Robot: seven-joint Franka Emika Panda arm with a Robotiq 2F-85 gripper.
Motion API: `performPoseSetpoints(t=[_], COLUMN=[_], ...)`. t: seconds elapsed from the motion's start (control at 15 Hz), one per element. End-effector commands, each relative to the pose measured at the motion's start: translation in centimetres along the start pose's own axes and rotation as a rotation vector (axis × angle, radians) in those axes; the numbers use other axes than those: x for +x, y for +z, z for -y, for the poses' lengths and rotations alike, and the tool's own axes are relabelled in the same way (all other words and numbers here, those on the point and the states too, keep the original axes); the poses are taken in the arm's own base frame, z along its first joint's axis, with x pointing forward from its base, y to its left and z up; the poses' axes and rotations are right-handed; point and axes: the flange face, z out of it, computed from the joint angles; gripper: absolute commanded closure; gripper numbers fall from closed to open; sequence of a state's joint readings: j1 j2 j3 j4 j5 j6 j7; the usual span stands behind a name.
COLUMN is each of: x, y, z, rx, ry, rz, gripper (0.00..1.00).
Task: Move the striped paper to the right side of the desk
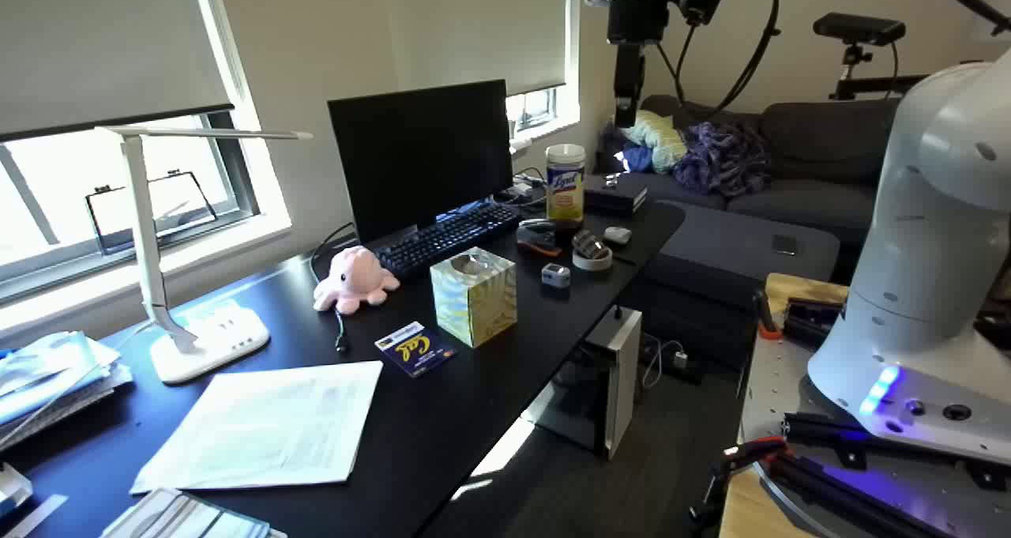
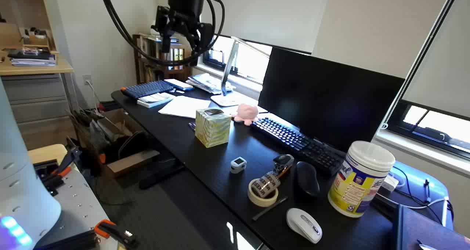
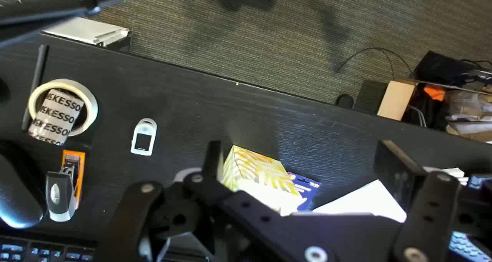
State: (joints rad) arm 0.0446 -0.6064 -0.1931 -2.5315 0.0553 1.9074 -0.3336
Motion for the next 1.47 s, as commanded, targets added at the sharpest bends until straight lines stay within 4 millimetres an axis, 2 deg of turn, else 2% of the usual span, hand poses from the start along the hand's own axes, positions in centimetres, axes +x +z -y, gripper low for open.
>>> performPoseSetpoints(t=[0.0, 0.13, 0.27, 0.4, 0.53, 0.73, 0.93, 1.0, 1.07, 1.13, 1.4], x=[0.0, 2.6, 6.4, 10.3, 13.8, 18.7, 23.1, 20.0, 20.9, 21.1, 20.8], y=[0.0, 0.1, 0.5, 1.2, 2.6, 5.8, 9.1, 7.6, 8.6, 9.2, 8.0], z=[0.0, -0.4, 0.8, 3.2, 6.1, 11.7, 17.3, 15.2, 16.4, 16.7, 15.2], rx=[0.000, 0.004, -0.012, -0.011, 0.033, 0.080, 0.035, 0.039, 0.041, 0.043, 0.040], ry=[0.000, -0.001, -0.083, -0.177, -0.240, -0.376, -0.507, -0.427, -0.444, -0.447, -0.422], rz=[0.001, 0.017, 0.016, 0.020, 0.048, 0.118, 0.200, 0.147, 0.159, 0.167, 0.148], gripper=[0.00, 0.00, 0.00, 0.00, 0.00, 0.00, 0.00, 0.00, 0.00, 0.00, 0.00])
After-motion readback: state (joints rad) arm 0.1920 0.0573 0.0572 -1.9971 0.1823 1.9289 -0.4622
